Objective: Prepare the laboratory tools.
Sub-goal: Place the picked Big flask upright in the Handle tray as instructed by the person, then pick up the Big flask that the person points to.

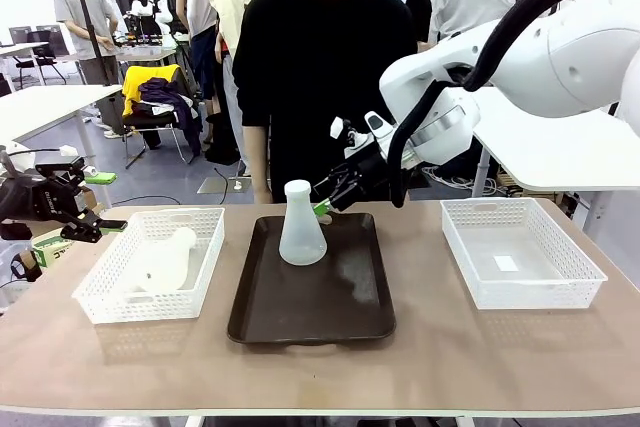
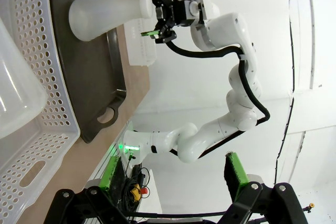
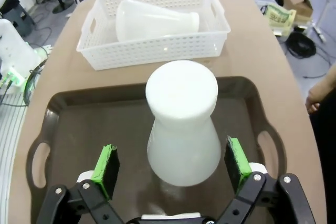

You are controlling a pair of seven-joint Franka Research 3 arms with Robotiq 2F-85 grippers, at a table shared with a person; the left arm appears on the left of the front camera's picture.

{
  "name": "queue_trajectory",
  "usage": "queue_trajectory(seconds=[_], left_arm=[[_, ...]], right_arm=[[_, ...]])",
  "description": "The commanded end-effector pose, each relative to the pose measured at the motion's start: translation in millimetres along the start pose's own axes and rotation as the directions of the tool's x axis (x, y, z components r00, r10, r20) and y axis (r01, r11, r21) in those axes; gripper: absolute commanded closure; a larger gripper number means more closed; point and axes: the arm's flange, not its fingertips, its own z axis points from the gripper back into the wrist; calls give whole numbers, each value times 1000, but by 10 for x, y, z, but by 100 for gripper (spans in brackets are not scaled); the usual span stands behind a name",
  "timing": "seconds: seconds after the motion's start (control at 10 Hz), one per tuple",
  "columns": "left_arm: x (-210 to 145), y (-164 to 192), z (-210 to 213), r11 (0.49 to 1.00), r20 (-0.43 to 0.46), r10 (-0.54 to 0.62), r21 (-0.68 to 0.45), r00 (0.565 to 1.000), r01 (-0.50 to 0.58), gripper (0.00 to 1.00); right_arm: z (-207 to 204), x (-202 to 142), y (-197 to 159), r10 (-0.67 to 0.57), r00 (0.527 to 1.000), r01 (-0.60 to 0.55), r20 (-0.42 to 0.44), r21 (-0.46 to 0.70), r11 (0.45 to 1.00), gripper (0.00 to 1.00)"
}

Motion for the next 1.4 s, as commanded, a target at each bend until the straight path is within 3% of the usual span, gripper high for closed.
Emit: queue_trajectory(seconds=[0.0,1.3], left_arm=[[-5,-18,15,1000,2,-3,-3,1000,3,0],[-5,-18,15,1000,2,-3,-3,1000,3,0]], right_arm=[[73,7,105,-19,999,19,-26,-2,1000,0],[51,5,29,0,1000,0,-6,-5,1000,0]])
